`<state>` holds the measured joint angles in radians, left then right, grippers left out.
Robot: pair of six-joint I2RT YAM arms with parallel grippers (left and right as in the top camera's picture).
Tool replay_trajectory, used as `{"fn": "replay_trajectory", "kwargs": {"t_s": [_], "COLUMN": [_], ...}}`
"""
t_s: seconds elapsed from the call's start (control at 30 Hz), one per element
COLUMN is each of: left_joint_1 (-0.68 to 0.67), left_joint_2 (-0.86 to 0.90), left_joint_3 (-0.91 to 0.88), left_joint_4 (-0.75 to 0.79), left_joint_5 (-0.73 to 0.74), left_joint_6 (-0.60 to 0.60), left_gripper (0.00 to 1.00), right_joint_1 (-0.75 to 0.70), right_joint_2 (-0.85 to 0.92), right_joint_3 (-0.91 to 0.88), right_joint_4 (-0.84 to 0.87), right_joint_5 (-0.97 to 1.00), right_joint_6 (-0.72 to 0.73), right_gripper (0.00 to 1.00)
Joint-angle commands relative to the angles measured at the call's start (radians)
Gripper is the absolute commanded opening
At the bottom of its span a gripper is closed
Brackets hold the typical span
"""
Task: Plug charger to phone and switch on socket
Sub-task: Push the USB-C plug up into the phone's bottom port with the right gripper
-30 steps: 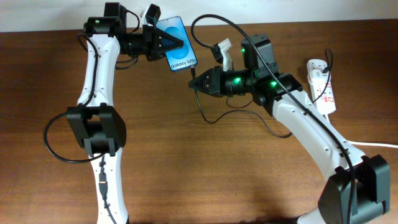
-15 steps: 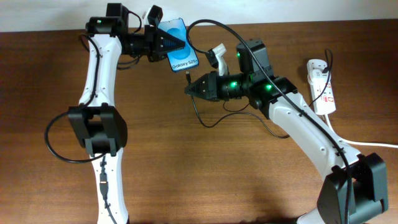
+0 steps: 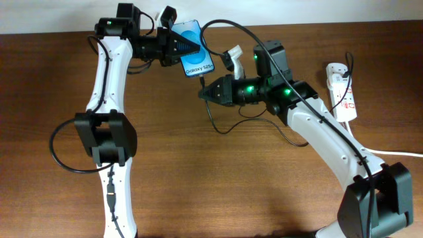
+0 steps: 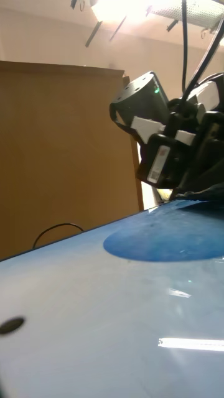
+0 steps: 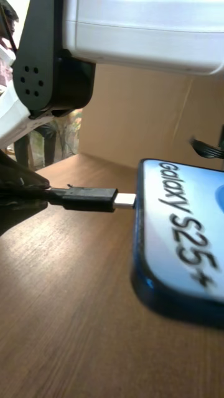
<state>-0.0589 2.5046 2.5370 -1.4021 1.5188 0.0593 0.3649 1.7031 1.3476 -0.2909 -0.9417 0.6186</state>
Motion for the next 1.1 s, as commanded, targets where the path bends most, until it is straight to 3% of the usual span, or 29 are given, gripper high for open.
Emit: {"fn": "replay_trajectory", "kwargs": {"t_s": [0.0, 1.07], "left_joint_1": [-0.002, -0.020], "left_joint_2": [-0.006, -0.006], "left_joint_3": [0.014, 0.015], "left_joint_4": [0.002, 0.002], "left_joint_5": [0.055, 0.055], "left_joint_6": [-0.005, 0.002], "left_gripper": [0.00, 0.00], "right_joint_1": [-0.019, 0.016], "right_joint_2": [0.005, 0.005], "right_joint_3": [-0.008, -0.008], "right_joint_4": [0.001, 0.004], "right_joint_5": [0.007, 0.022], "right_joint_6": [-0.019, -0.007], "right_gripper": [0.04, 0.04]}}
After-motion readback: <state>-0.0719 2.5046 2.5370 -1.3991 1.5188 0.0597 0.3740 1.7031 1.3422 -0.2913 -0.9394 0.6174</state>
